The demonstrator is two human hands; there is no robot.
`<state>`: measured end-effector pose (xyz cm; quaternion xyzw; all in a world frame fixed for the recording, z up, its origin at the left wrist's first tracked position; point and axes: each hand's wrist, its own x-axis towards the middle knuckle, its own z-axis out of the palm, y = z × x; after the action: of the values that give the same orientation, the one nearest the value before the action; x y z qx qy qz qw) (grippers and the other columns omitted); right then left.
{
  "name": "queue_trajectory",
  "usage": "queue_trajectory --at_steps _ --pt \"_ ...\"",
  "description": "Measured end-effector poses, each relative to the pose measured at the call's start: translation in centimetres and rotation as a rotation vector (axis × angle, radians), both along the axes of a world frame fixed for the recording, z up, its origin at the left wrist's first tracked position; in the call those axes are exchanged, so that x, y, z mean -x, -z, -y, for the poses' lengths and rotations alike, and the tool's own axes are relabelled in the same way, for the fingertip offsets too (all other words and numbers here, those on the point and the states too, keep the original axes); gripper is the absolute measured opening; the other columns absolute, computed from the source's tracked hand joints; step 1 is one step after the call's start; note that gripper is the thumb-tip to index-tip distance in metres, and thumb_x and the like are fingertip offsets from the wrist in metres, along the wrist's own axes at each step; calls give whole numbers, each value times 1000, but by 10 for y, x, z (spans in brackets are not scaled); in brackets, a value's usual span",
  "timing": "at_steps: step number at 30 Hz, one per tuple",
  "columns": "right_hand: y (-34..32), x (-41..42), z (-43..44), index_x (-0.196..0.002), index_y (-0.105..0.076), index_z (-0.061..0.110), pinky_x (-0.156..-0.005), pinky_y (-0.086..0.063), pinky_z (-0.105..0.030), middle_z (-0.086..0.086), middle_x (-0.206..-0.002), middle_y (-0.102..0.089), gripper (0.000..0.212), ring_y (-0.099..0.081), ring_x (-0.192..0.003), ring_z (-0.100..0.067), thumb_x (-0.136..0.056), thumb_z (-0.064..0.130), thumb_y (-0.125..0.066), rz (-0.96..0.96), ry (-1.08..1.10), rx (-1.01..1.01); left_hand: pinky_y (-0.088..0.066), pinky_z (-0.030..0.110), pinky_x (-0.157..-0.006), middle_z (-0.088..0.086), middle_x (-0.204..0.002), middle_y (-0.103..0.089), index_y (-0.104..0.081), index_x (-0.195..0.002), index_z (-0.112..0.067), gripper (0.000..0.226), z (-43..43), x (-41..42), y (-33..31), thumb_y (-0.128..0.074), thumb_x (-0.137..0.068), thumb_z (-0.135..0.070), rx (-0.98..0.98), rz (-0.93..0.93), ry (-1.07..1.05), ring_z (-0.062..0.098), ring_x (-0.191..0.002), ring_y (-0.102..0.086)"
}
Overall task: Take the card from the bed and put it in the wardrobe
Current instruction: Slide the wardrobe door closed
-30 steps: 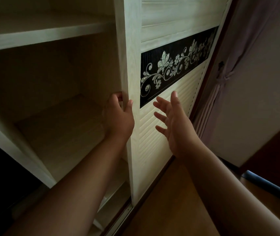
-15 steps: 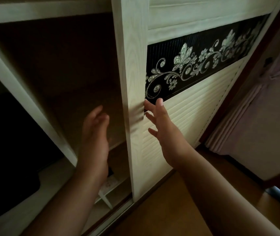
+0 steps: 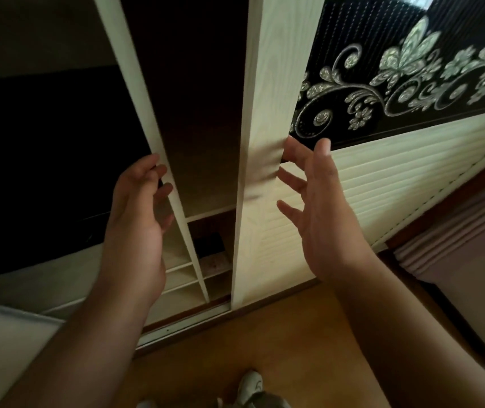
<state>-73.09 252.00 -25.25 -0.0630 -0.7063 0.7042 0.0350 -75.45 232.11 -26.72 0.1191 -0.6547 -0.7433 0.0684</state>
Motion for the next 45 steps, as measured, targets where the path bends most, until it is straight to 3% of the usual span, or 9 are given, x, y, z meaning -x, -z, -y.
queue_trajectory --at_steps 4,7,9,12,27,36,40,45 --pt "-1 -4 22 -148 -48 45 -119 -34 -50 23 -151 -51 58 -46 -139 0 -96 66 -34 18 -1 42 -43 35 -88 -16 -134 -64 -59 -134 -38 38 19 -10 -6 -42 -100 -35 -10 -42 -18 6 -123 -60" --pt "-1 -8 41 -145 -49 49 -120 -32 -51 23 -151 -50 47 -43 -141 -1 -101 58 -38 23 -7 60 -43 38 -98 -18 -133 -64 -59 -133 -41 41 36 -19 -8 -43 -95 -40 16 -47 -21 3 -121 -61" --pt "-2 -12 54 -145 -49 50 -121 -31 -52 24 -152 -49 49 -42 -143 -1 -97 58 -40 17 -10 66 -39 44 -109 -20 -132 -64 -60 -130 -44 40 50 -24 -11 -44 -94 -42 31 -44 -18 1 -119 -61" --pt "-4 -17 75 -143 -50 51 -120 -31 -53 26 -148 -52 52 -45 -140 0 -93 61 -43 13 3 68 -37 49 -113 -24 -129 -64 -61 -127 -49 37 72 -31 -15 -45 -94 -43 43 -36 -13 -2 -118 -61" --pt "-9 -38 186 -144 -51 48 -121 -25 -57 26 -147 -53 47 -47 -137 3 -99 60 -45 78 -37 44 -47 38 -102 -23 -129 -62 -57 -124 -52 31 177 -83 -11 -44 -103 -33 39 -40 -43 -3 -118 -60" --pt "-11 -52 256 -148 -46 48 -123 -21 -55 26 -151 -49 57 -41 -143 0 -96 71 -41 90 -129 26 -45 34 -100 -24 -127 -63 -58 -126 -50 32 231 -108 -12 -44 -103 -32 13 -6 -104 -4 -117 -59" --pt "-10 -57 288 -149 -44 49 -122 -22 -54 28 -152 -47 63 -38 -145 -1 -92 76 -39 80 -169 -7 -46 35 -101 -26 -124 -63 -58 -118 -53 29 252 -118 -13 -46 -103 -32 9 17 -143 -6 -115 -59" --pt "-9 -63 326 -150 -42 48 -120 -24 -47 25 -155 -44 64 -36 -146 -2 -93 75 -37 64 -227 -30 -44 40 -107 -22 -128 -61 -56 -125 -49 28 281 -130 -16 -47 -103 -33 10 37 -173 -3 -118 -57"
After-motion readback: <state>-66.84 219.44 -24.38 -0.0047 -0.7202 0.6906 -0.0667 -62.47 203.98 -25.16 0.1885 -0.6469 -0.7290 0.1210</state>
